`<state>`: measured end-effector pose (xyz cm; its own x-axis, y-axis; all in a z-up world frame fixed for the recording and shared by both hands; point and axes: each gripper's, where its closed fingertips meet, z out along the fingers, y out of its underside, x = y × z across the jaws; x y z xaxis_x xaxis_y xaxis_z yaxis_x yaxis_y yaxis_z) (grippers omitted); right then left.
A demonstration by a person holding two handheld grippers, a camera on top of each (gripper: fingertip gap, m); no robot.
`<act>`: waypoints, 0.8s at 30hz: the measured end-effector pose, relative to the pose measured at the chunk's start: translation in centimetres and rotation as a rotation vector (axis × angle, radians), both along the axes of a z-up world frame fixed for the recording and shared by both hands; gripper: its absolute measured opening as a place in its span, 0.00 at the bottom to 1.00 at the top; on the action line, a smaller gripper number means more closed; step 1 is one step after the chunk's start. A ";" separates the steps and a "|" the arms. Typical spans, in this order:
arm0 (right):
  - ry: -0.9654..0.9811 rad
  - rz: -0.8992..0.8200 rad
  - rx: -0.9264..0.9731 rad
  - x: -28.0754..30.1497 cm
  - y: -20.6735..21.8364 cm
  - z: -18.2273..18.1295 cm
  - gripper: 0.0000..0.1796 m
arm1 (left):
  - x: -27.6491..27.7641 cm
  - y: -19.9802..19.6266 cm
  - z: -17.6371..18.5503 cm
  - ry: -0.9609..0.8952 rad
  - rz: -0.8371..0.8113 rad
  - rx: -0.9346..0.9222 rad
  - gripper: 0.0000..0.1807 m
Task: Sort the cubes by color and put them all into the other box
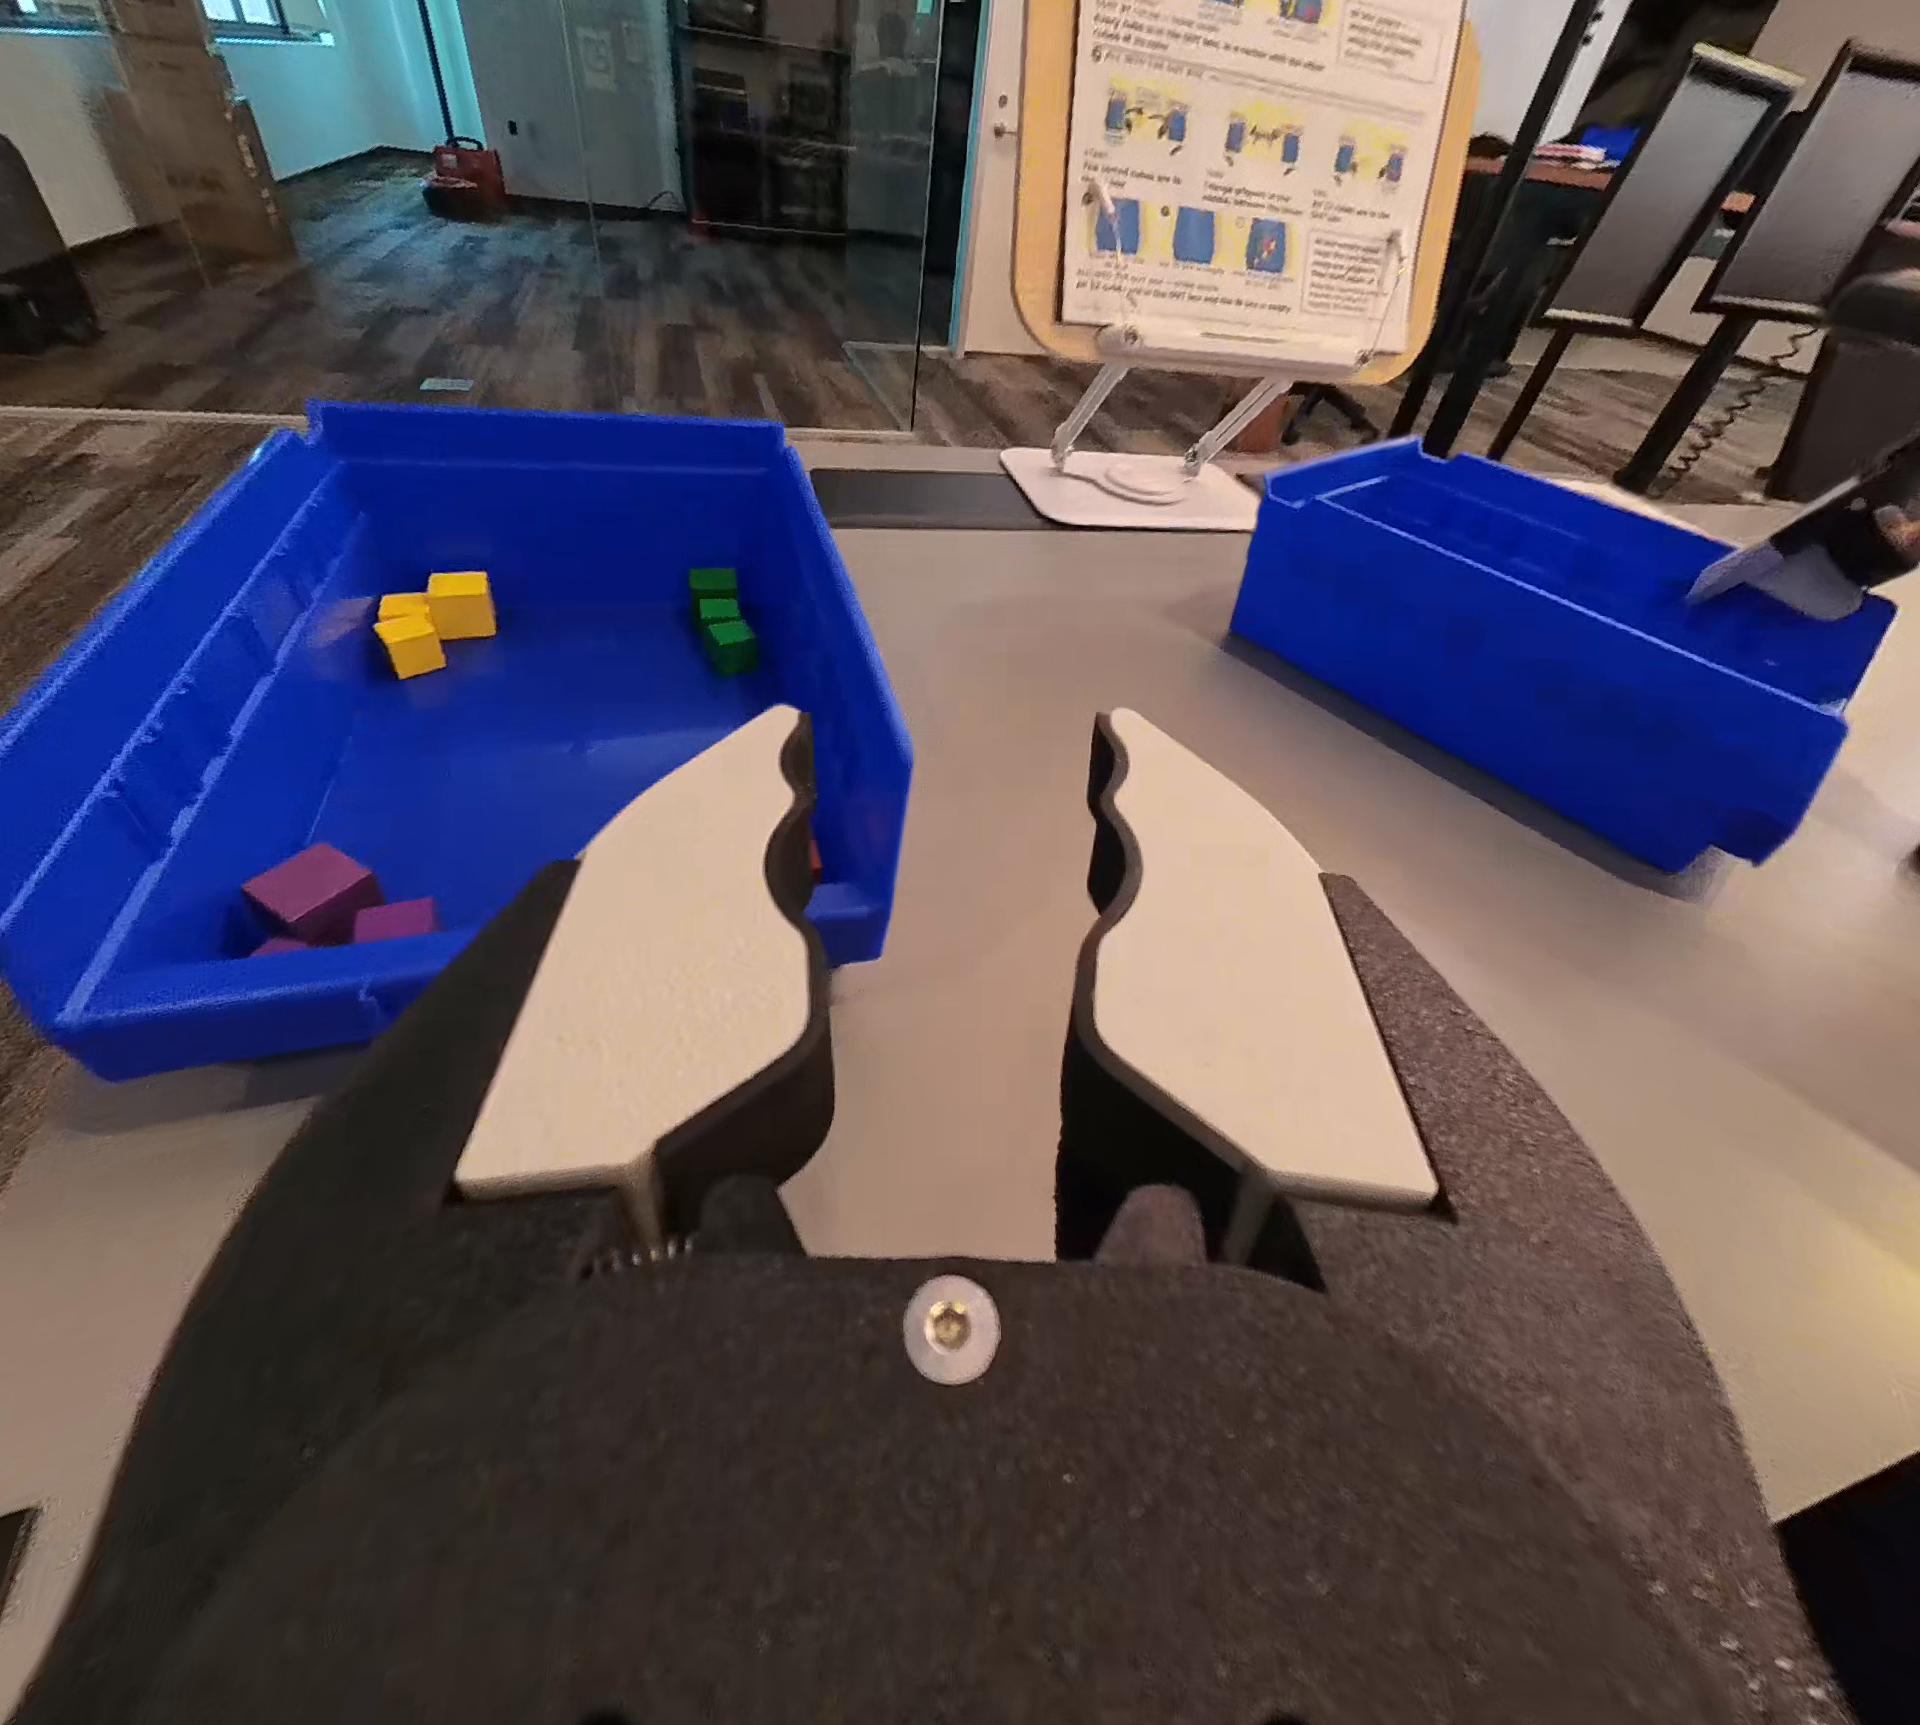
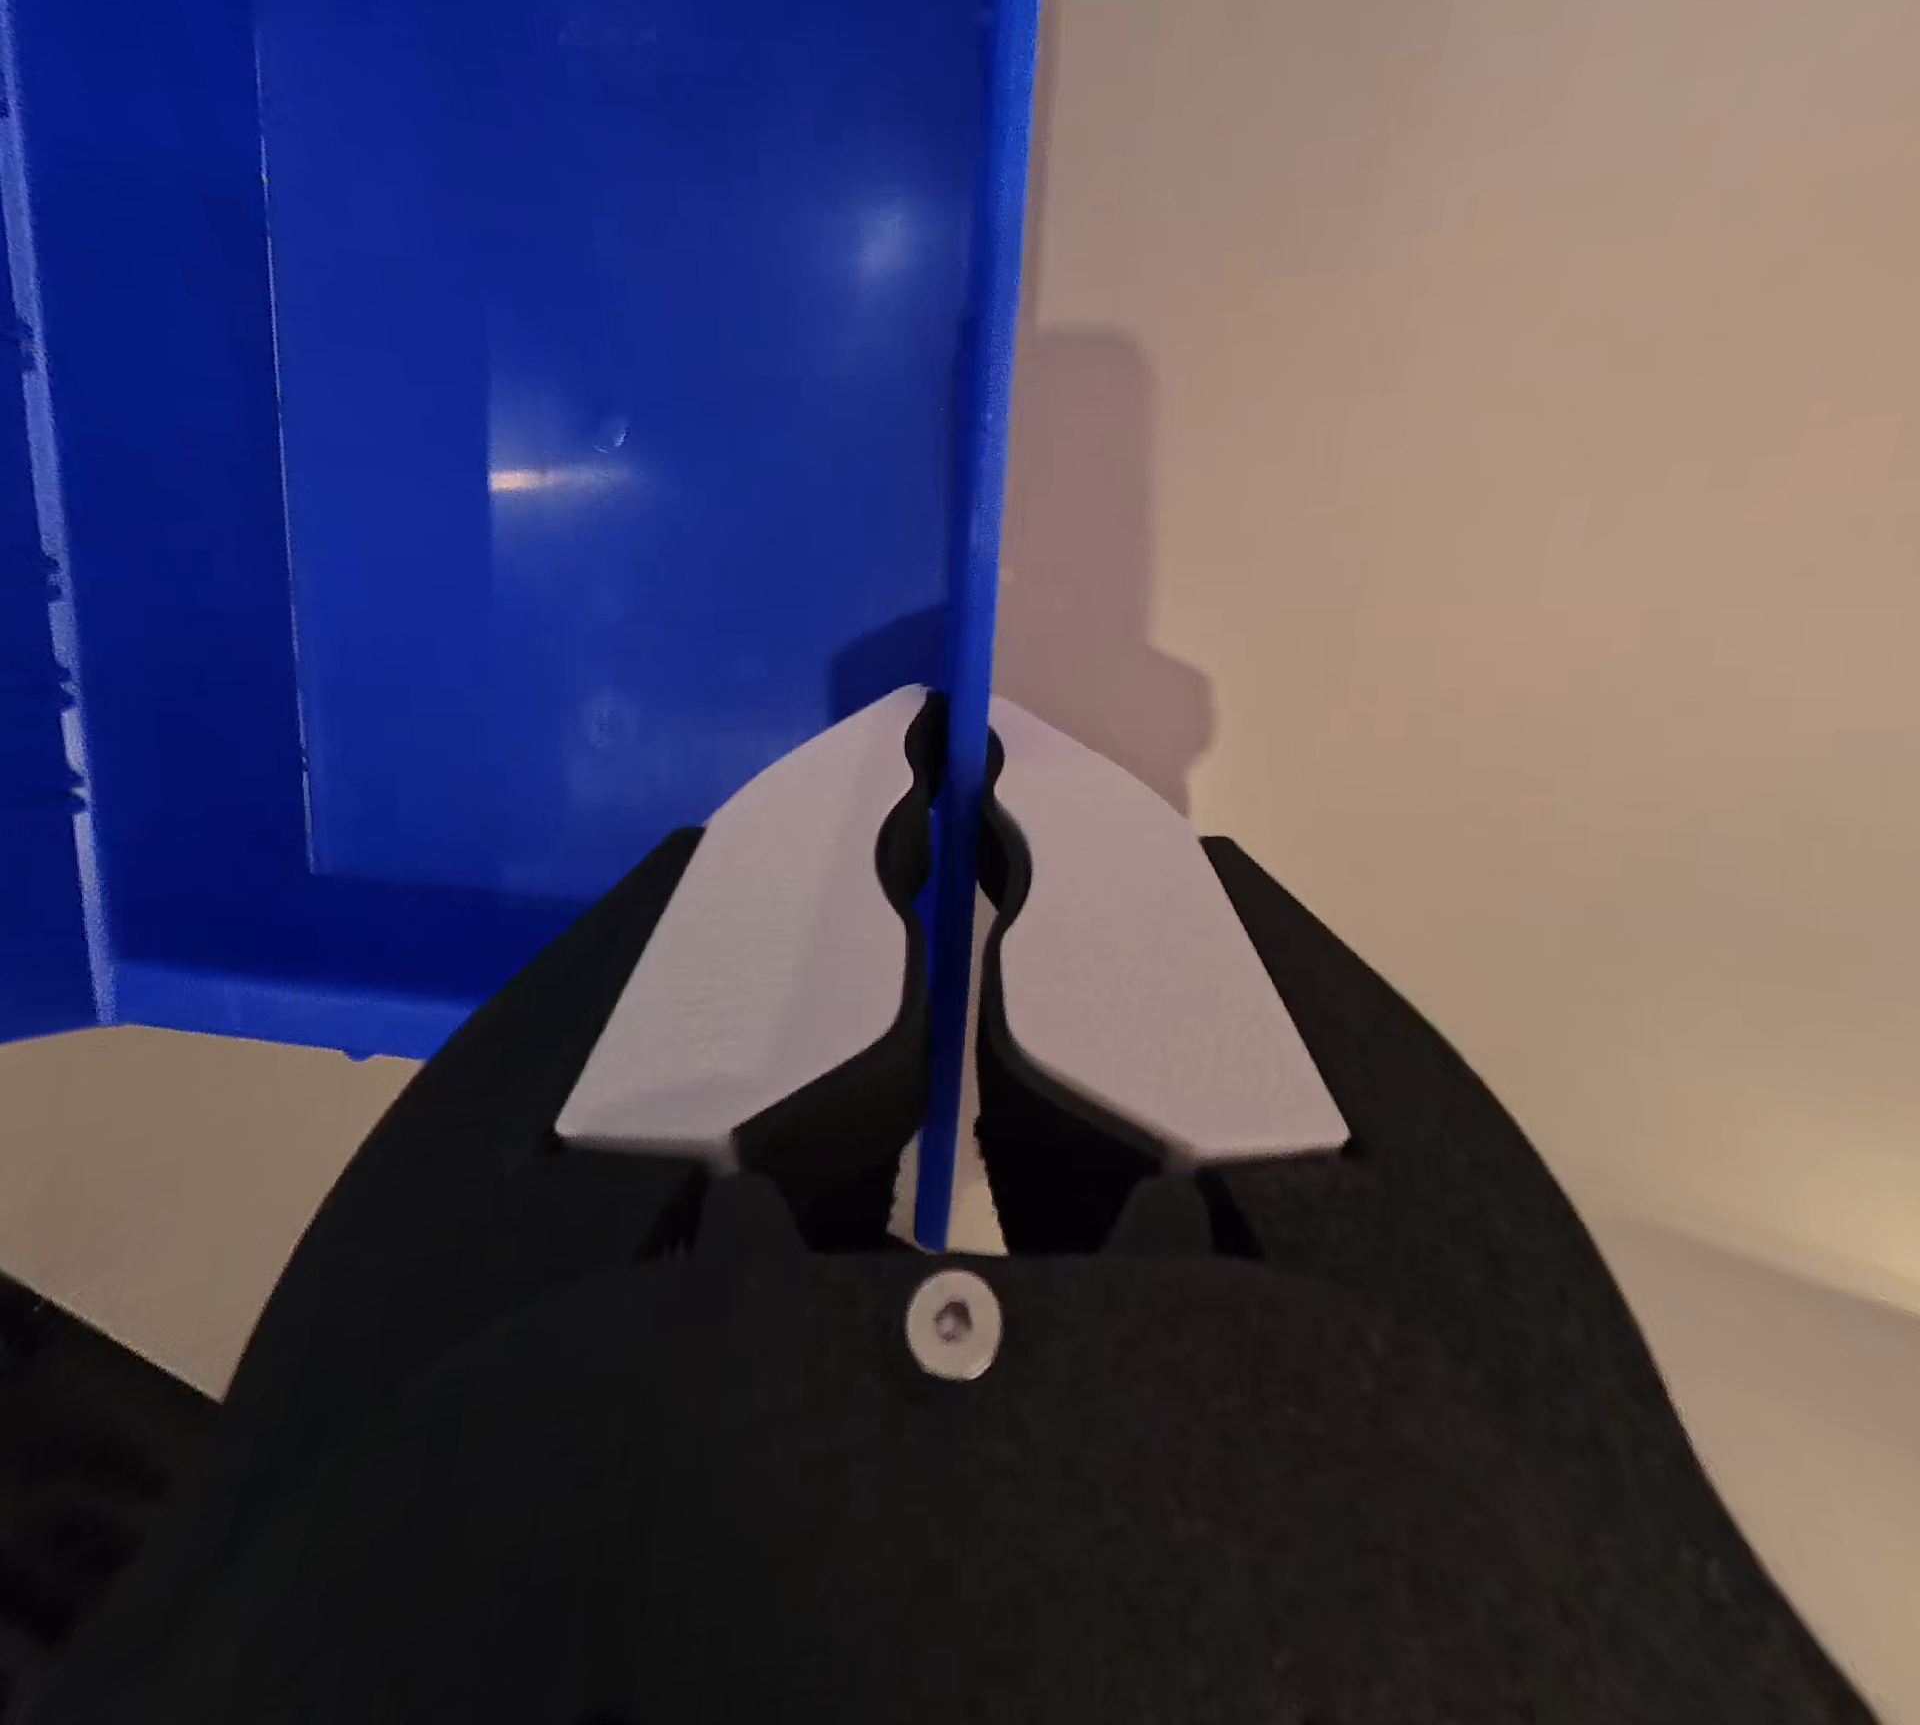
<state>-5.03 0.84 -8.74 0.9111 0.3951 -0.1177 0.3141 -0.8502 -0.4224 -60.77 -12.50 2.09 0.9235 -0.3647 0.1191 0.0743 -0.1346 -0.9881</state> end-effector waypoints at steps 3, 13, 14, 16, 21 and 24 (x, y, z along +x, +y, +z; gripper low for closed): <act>0.024 -0.037 -0.014 4.9 -0.7 -0.1 0.02 | 0.4 -0.1 0.7 -0.024 -0.001 0.011 0.26; 0.028 -0.243 -0.037 23.8 -4.7 -0.3 0.02 | 3.4 -0.1 1.5 0.012 0.003 0.011 0.25; 0.029 -0.266 -0.040 25.5 -5.3 -0.3 0.02 | 3.9 0.0 1.5 0.020 -0.002 0.008 0.26; 0.039 -0.313 -0.048 28.4 -6.4 -0.4 0.02 | 4.8 0.2 1.6 0.039 -0.009 0.005 0.26; 0.049 -0.400 -0.053 33.9 -8.6 -0.5 0.02 | 7.0 1.0 1.7 0.070 -0.026 -0.003 0.26; 0.068 -0.451 -0.043 36.1 -9.4 -0.5 0.02 | 8.2 1.4 1.8 0.087 -0.034 -0.007 0.26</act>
<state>31.03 -8.58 -9.28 0.9806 -0.0463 -0.1907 -0.1190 -0.9130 -0.3901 -52.61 -11.11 3.88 0.9175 -0.3957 0.0416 -0.0166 -0.1426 -0.9896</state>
